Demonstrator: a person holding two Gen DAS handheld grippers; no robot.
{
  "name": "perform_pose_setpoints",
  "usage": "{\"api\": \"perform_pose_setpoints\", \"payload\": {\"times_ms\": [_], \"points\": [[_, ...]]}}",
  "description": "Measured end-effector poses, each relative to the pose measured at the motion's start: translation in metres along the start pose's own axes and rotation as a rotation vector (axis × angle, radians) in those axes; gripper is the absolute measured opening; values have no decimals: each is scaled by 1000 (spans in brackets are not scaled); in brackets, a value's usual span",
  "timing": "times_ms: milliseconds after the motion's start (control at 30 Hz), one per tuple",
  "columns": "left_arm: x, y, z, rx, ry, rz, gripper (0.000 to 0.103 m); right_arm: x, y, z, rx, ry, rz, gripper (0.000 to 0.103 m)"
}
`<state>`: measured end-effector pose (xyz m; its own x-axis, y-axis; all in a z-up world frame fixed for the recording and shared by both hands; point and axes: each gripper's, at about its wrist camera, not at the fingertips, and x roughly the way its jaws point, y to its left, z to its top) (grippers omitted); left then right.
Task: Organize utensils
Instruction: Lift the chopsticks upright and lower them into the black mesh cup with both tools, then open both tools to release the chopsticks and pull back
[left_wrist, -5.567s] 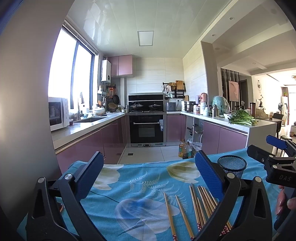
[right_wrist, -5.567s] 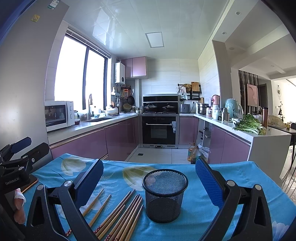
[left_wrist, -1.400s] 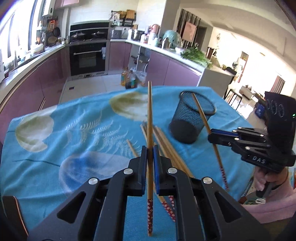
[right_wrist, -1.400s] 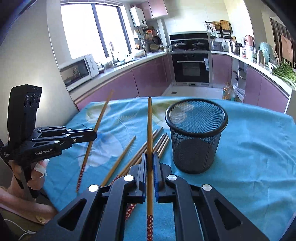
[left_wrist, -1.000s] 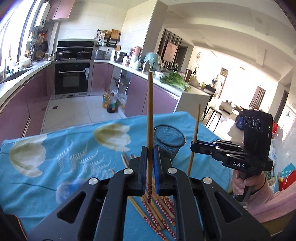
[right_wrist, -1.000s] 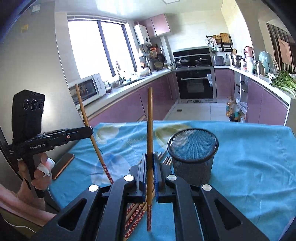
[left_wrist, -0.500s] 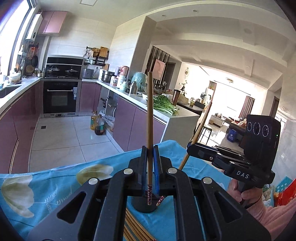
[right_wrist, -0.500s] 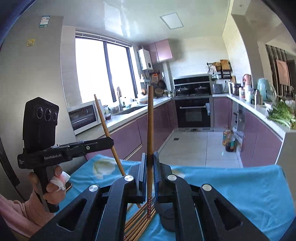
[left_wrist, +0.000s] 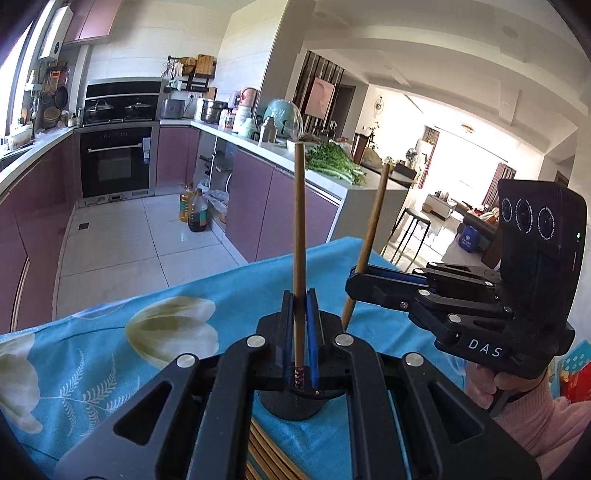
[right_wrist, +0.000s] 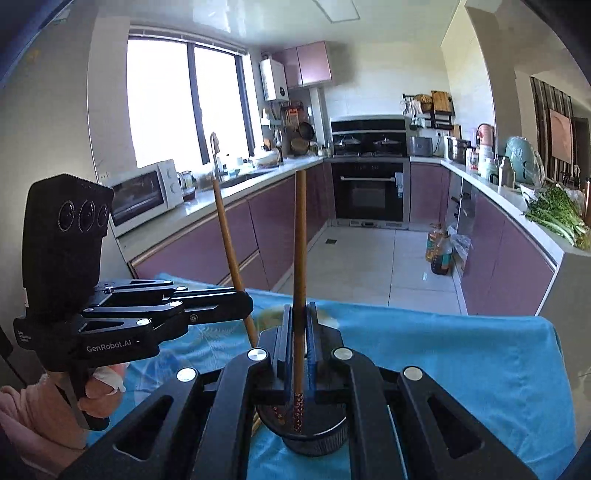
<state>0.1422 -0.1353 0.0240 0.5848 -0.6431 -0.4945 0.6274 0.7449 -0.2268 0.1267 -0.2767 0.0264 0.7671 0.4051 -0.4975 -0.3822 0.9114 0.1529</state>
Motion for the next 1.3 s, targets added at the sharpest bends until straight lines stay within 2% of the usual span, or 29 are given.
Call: {"api": "perform_pose_setpoints", "payload": {"times_ms": [133,233,333,467,533,700,833,900,1000,1100,1300], "points": [[27,8,-16,-2,56,11,7,18,3,-7,4,82,4,6],[38,11,-21,-3,74,20,8,25,5,-7,22,92,-2,6],[48,22,-12,-5,79,25,8,31,3,-5,46,89,-8,7],[42,31,-5,-7,63,53,22,34,-1,-8,83,78,-24,11],[33,33,-6,-6,40,79,29,29,-2,-11,95,62,-31,17],[-5,36,-11,4,-36,129,32,10,2,-14,84,11,-22,25],[-38,36,-23,20,-71,172,43,-12,19,-22,38,-24,30,31],[-53,36,-33,29,-67,185,43,-22,29,-27,7,-29,63,32],[-64,40,-53,34,-39,214,44,-27,41,-39,-12,-8,128,34],[-63,43,-81,29,26,218,49,-21,52,-53,-33,42,144,36],[-43,54,-126,21,166,238,49,16,71,-95,-51,222,149,36]]}}
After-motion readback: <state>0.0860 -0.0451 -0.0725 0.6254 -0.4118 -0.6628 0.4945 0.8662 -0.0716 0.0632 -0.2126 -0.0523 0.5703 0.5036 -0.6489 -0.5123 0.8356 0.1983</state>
